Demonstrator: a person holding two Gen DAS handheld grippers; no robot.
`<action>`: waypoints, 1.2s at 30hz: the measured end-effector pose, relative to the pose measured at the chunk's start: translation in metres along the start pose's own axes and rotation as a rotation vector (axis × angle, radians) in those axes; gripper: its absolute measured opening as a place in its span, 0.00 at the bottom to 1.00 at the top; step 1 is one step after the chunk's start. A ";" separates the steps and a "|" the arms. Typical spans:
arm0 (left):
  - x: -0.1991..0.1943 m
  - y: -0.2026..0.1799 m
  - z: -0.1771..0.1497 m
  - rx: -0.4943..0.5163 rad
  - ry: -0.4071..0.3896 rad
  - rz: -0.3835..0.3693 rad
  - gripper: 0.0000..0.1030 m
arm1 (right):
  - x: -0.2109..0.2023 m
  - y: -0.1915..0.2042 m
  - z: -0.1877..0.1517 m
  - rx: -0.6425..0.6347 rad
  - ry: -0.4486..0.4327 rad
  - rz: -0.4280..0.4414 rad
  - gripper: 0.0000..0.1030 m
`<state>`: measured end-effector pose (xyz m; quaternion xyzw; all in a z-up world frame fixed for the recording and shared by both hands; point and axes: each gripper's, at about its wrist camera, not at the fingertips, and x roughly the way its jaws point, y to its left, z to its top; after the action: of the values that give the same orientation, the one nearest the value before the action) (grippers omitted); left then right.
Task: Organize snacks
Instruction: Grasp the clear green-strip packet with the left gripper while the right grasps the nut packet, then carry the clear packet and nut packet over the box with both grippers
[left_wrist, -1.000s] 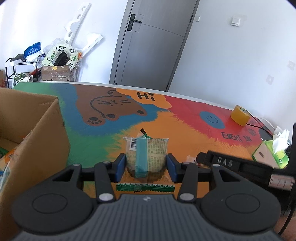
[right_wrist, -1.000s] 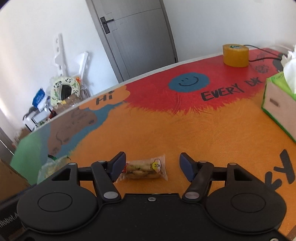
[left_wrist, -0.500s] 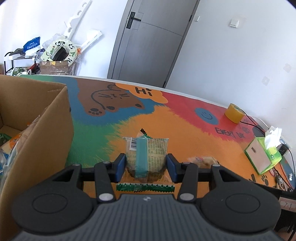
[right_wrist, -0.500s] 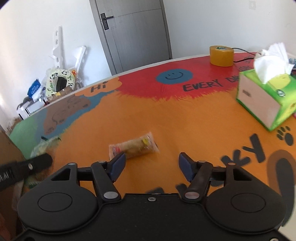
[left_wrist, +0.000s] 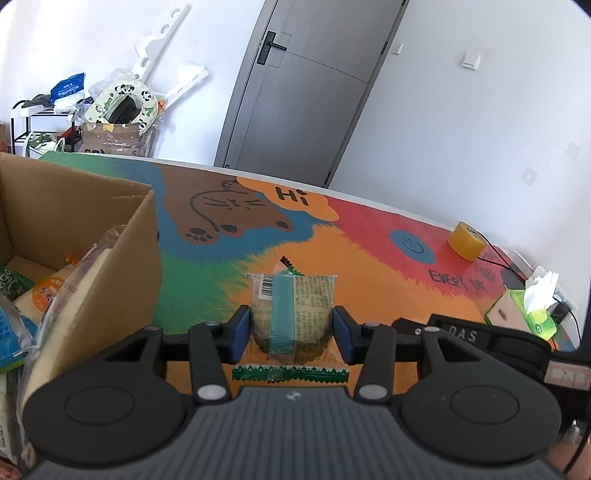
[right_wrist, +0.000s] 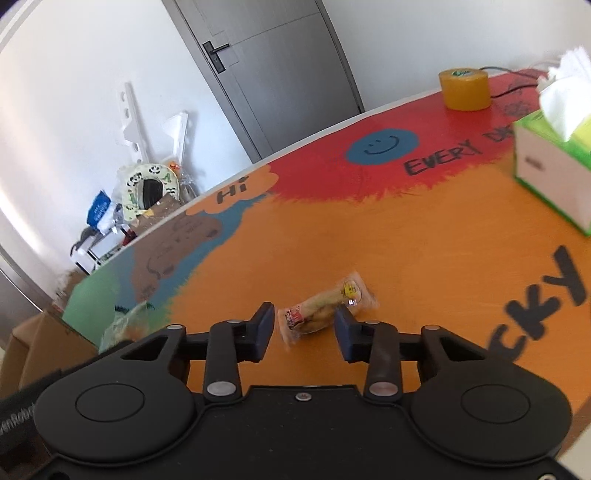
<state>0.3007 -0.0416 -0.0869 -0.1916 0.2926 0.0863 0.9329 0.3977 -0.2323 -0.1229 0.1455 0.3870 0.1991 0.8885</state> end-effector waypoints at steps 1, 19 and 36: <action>0.000 0.000 0.000 -0.001 -0.002 0.000 0.45 | 0.003 0.001 0.001 0.003 0.003 0.003 0.36; 0.009 0.004 -0.002 -0.008 0.007 0.010 0.45 | 0.017 0.002 0.006 -0.012 0.009 -0.033 0.20; -0.032 -0.001 -0.006 0.011 -0.033 -0.031 0.45 | -0.051 0.005 -0.021 0.048 -0.060 0.042 0.17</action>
<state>0.2712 -0.0463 -0.0727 -0.1894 0.2746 0.0735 0.9399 0.3490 -0.2499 -0.1029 0.1805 0.3617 0.2039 0.8916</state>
